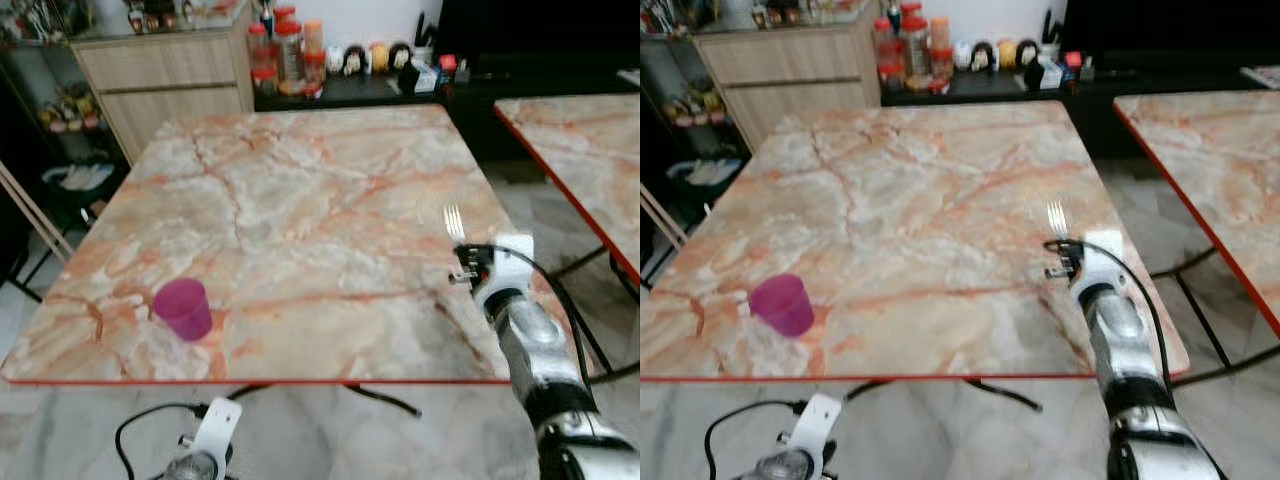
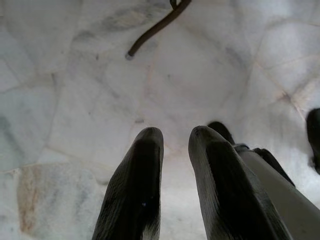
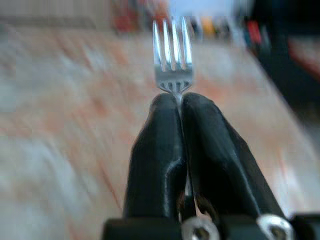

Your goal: Setting the table

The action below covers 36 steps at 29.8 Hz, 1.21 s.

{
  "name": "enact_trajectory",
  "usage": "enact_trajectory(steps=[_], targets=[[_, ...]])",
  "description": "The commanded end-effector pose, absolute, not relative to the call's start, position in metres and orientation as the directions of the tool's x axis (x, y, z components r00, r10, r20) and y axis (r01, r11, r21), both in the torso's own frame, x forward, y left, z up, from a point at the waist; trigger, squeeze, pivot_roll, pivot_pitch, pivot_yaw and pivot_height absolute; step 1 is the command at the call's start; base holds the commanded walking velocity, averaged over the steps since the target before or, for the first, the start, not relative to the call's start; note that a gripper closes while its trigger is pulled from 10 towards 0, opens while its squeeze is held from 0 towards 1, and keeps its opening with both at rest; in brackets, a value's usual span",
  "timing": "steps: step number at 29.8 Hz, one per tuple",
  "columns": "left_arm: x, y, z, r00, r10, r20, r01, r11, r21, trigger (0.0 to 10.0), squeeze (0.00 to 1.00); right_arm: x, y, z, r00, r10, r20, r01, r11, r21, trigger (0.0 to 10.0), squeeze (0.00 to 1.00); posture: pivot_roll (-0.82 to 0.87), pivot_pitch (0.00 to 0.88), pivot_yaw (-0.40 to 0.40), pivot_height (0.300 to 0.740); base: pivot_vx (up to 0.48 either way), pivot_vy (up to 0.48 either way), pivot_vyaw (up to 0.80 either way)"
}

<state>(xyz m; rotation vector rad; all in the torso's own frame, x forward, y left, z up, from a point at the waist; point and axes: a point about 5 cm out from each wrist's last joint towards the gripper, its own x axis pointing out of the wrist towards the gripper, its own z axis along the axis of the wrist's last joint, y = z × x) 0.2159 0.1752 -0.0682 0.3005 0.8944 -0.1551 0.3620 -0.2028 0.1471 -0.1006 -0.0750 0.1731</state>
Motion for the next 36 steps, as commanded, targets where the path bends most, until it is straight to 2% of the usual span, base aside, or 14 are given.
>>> enact_trajectory(steps=[1,14,36], targets=[[0.214,0.179,-0.069,0.618,0.013,-0.786,0.254,0.943,0.215,10.0,0.00,0.366,-0.194,0.162,0.978,0.180,0.104,-0.167,0.979,-0.119,10.0,0.00,-0.03,0.000,0.056,0.728,0.000,0.000,0.00],[0.213,0.182,-0.070,0.620,0.039,-0.784,0.239,0.942,0.236,10.0,0.00,0.362,-0.184,0.189,0.971,0.132,0.199,-0.118,0.990,-0.078,10.0,0.00,-0.03,0.000,0.043,0.728,0.000,-0.263,0.00],[0.205,0.184,-0.074,0.605,0.044,-0.795,0.253,0.936,0.244,10.0,0.00,0.349,-0.195,0.186,0.983,0.060,0.175,-0.049,0.996,-0.070,10.0,0.00,-0.05,0.000,0.055,0.728,0.000,-0.295,0.00]])
